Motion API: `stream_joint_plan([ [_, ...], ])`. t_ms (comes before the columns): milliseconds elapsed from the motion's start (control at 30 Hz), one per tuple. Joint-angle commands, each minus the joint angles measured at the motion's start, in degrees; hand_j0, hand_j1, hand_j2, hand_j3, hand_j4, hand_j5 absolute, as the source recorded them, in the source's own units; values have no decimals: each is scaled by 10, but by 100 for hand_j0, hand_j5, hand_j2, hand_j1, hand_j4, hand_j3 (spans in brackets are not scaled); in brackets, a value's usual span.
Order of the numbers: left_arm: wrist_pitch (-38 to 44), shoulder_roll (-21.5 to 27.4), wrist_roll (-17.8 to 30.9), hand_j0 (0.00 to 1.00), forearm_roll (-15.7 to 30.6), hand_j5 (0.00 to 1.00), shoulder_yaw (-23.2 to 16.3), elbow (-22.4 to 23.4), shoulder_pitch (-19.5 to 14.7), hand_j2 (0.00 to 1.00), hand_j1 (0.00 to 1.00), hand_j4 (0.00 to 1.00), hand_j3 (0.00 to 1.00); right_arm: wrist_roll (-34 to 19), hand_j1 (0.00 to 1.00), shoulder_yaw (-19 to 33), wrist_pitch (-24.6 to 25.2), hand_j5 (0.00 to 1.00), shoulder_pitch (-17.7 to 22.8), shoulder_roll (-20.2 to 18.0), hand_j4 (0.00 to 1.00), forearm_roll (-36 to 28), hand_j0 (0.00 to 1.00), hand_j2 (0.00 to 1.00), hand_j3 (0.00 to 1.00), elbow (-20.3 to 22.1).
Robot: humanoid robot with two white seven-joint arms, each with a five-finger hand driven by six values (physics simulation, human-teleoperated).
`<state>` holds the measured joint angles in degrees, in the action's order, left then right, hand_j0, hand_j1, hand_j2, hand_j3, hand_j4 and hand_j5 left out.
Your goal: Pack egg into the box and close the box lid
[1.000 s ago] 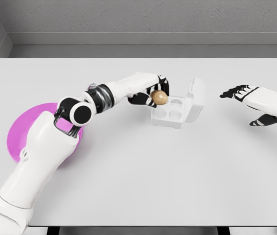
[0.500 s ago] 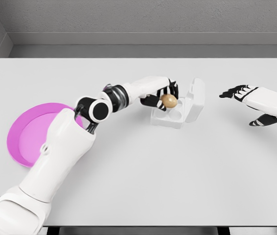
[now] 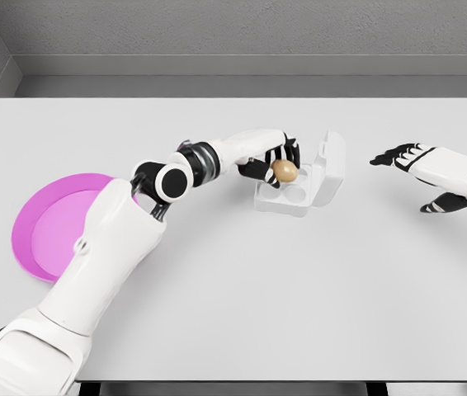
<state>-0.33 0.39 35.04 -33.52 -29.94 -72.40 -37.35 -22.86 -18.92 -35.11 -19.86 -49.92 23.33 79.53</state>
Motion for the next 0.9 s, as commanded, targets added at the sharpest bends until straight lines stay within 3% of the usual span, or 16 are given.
stream_joint_plan([
  [0, 0, -3, 0, 36, 3, 36, 1, 14, 0, 36, 36, 36, 36, 0, 100, 0, 1, 100, 0, -1, 100, -4, 100, 100, 100, 0],
  [167, 0, -4, 0, 40, 2, 40, 0, 18, -1, 40, 40, 40, 40, 0, 100, 0, 1, 100, 0, -2, 100, -4, 100, 100, 100, 0],
  [233, 0, -4, 0, 58, -1, 58, 0, 17, -1, 58, 58, 58, 58, 0, 100, 0, 1, 100, 0, -2, 100, -4, 100, 100, 100, 0],
  [367, 0, -4, 0, 68, -1, 68, 1, 13, -1, 68, 68, 68, 68, 0, 100, 0, 1, 100, -1, -2, 100, -4, 100, 100, 100, -1],
  [867, -1, -4, 0, 72, -1, 72, 1, 9, 1, 72, 72, 72, 72, 0, 100, 0, 1, 100, 0, -4, 100, -4, 100, 100, 100, 0],
])
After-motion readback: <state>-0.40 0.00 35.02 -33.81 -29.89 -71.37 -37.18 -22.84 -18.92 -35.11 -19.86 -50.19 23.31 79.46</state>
